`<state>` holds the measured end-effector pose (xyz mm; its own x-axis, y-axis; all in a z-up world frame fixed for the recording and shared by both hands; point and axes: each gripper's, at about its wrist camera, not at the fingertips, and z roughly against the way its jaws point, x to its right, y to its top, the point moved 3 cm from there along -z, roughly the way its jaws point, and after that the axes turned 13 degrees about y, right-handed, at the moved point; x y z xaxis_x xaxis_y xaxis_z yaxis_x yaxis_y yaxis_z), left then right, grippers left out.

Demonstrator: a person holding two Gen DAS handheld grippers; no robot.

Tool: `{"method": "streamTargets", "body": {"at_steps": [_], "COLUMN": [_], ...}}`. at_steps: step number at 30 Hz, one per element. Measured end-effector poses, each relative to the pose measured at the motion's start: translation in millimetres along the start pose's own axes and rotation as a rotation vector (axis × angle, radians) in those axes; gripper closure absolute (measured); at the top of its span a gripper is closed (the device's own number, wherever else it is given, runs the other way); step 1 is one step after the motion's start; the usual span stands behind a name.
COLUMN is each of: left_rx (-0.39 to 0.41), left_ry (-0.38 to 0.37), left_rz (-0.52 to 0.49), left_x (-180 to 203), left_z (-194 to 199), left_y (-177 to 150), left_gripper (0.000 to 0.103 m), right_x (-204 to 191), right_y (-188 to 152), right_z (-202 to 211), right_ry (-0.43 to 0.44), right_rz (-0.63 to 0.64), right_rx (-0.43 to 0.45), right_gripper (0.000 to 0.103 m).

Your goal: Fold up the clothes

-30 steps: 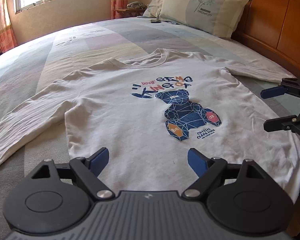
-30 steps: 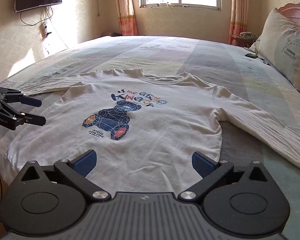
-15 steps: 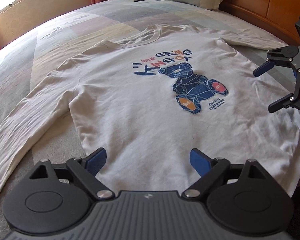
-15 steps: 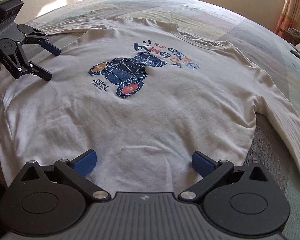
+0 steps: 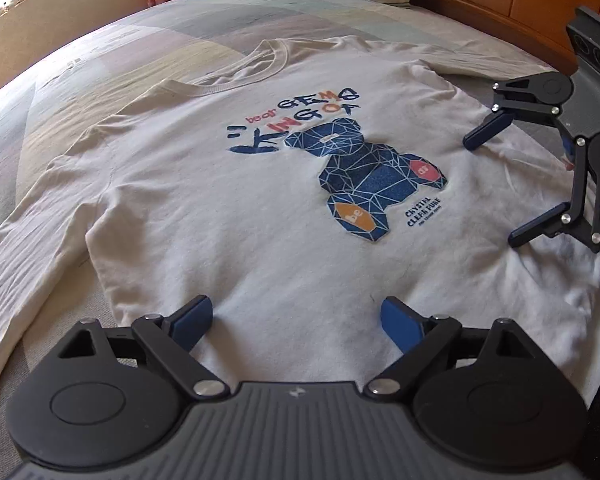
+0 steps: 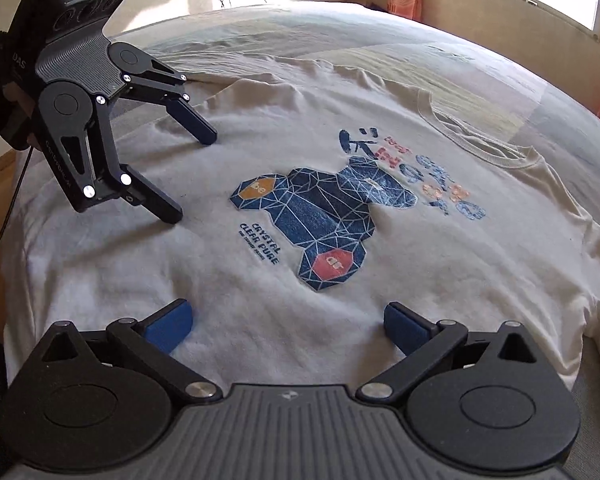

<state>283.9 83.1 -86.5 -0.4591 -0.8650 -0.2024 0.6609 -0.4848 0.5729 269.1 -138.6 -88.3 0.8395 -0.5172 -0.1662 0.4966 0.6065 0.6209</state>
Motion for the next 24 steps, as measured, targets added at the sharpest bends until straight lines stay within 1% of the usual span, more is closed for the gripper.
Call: {"method": "streamTargets", "body": {"at_steps": [1, 3, 6, 8, 9, 11, 12, 14, 15, 18, 21, 22, 23, 24], "left_rx": [-0.005, 0.024, 0.029, 0.015, -0.004, -0.057, -0.052, -0.07, -0.069, -0.049, -0.087, -0.11, -0.136, -0.151], "left_ry": [0.007, -0.022, -0.035, -0.034, -0.026, 0.025, 0.035, 0.031, 0.026, -0.032, -0.088, -0.095, -0.083, -0.05], "left_rz": [0.008, 0.008, 0.011, 0.01, 0.015, 0.035, 0.059, 0.102, 0.117, 0.11, 0.09, 0.08, 0.07, 0.056], "left_x": [-1.6, 2.0, 9.8, 13.4, 13.1, 9.8, 7.1, 5.0, 6.6, 21.8, 44.7, 51.7, 57.0, 60.9], "left_z": [2.3, 6.6, 1.0, -5.6, -8.7, -14.2, -9.7, -0.6, 6.7, 25.0, 34.7, 35.6, 35.3, 36.1], "left_y": [0.9, 8.9, 22.2, 25.1, 23.2, 13.6, 8.0, 4.8, 4.0, 2.4, -9.0, -15.8, -23.9, -32.5], "left_gripper": [0.012, 0.012, 0.012, 0.012, 0.012, 0.012, 0.012, 0.012, 0.012, 0.012, 0.012, 0.012, 0.012, 0.012], "right_x": [1.8, 4.1, 6.7, 11.2, 13.5, 19.8, 24.4, 33.8, 37.5, 41.5, 38.7, 39.2, 39.7, 40.6], "right_y": [-4.6, -3.8, 8.3, 17.6, 21.1, 19.4, 14.8, 5.1, 2.6, -1.7, -1.1, -1.5, -2.0, -2.7], "right_z": [4.2, 12.5, 15.0, 10.9, 8.8, 3.0, 2.5, 2.3, 4.2, 6.3, 4.2, 4.6, 5.1, 6.1], "right_ry": [-0.007, -0.015, -0.038, -0.045, -0.047, -0.076, -0.085, -0.102, -0.095, -0.097, -0.098, -0.093, -0.088, -0.081], "right_rz": [-0.007, -0.024, -0.016, -0.024, -0.027, -0.036, -0.053, -0.091, -0.115, -0.121, -0.089, -0.085, -0.083, -0.081], "right_rx": [-0.017, -0.035, -0.009, 0.006, 0.014, -0.017, -0.028, -0.047, -0.046, -0.041, -0.039, -0.035, -0.031, -0.025], "right_gripper": [0.0, 0.0, 0.0, 0.0, 0.0, 0.0, 0.0, 0.0, 0.0, 0.0, 0.0, 0.0, 0.0, 0.0]}}
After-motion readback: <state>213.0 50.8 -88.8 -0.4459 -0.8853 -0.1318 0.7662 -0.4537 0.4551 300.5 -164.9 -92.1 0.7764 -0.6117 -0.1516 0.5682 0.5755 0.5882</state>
